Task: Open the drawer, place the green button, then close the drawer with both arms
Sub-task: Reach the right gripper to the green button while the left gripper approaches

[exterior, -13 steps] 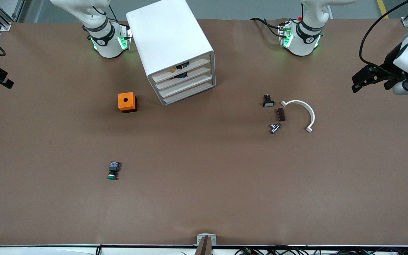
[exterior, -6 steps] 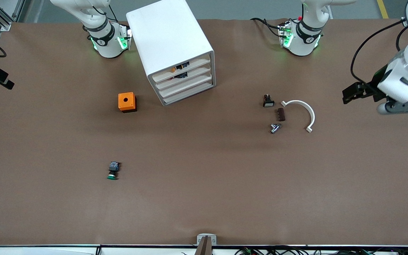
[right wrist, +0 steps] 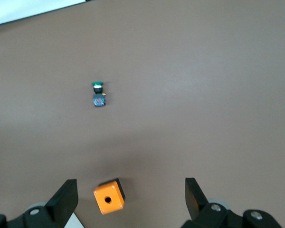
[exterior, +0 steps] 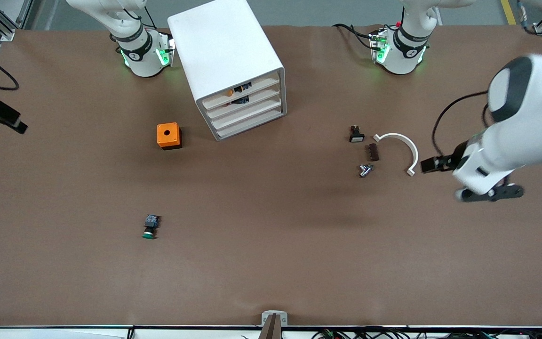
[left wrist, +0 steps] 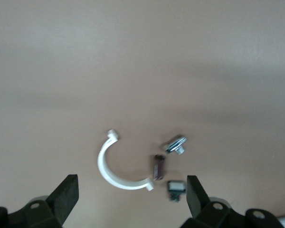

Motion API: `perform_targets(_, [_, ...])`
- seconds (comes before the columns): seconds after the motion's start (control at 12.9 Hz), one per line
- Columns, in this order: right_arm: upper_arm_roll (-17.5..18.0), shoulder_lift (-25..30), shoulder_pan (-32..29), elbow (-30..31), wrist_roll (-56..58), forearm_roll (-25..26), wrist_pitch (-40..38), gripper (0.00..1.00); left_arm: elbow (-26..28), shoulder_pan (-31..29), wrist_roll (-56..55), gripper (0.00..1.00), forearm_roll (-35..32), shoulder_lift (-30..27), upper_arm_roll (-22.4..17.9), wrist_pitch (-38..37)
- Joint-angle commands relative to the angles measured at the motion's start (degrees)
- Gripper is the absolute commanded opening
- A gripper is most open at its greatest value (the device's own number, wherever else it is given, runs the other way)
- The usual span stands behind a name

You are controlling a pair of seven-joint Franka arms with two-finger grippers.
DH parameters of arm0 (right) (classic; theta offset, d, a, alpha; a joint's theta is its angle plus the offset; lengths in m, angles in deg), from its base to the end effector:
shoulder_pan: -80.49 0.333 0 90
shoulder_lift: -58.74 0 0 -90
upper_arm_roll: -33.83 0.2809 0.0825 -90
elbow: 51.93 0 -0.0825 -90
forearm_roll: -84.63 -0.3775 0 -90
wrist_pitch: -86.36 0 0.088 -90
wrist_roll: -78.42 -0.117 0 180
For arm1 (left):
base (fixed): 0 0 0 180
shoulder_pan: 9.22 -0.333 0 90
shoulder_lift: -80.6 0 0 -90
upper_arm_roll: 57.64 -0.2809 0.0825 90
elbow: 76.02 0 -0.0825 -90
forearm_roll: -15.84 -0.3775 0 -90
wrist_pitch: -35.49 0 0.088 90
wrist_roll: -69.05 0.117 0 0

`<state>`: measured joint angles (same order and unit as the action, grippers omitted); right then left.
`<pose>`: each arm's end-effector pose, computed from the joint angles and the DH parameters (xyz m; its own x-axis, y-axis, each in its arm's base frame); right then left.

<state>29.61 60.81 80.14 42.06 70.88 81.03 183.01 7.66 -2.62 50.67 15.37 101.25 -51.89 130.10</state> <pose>0.5485 -0.0378 0.5773 0.9735 -0.2166 0.0728 -0.2111 -0.9745 -0.0756 0.6164 -0.1266 0.4240 0.9800 0.1078 -0.1672 0.1049 -0.9941 -0.0267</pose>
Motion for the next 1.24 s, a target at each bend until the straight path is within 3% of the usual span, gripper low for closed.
perform_targets(0.0, [0.4, -7.5, 2.9, -0.6, -4.6, -2.9, 6.8, 1.0, -4.8, 3.3, -7.3, 1.0, 0.6, 6.3, 0.0, 2.0])
perform_targets(0.39, [2.5, -22.9, 5.4, -0.8, -6.2, -4.2, 21.4, 1.0, -4.8, 9.7, -24.6, 1.0, 0.6, 11.0, 0.1, 5.6])
perform_targets(0.77, [2.6, -36.8, 6.8, -1.0, -6.2, -4.2, 34.6, 1.0, -4.7, 16.2, -44.4, 1.0, 5.7, 16.1, 0.0, 6.9])
perform_targets(1.16, [3.4, -41.3, 8.2, -0.7, -6.2, -4.6, 37.7, 1.0, -4.6, 19.3, -63.9, 1.0, 14.6, 18.3, 0.0, 6.8])
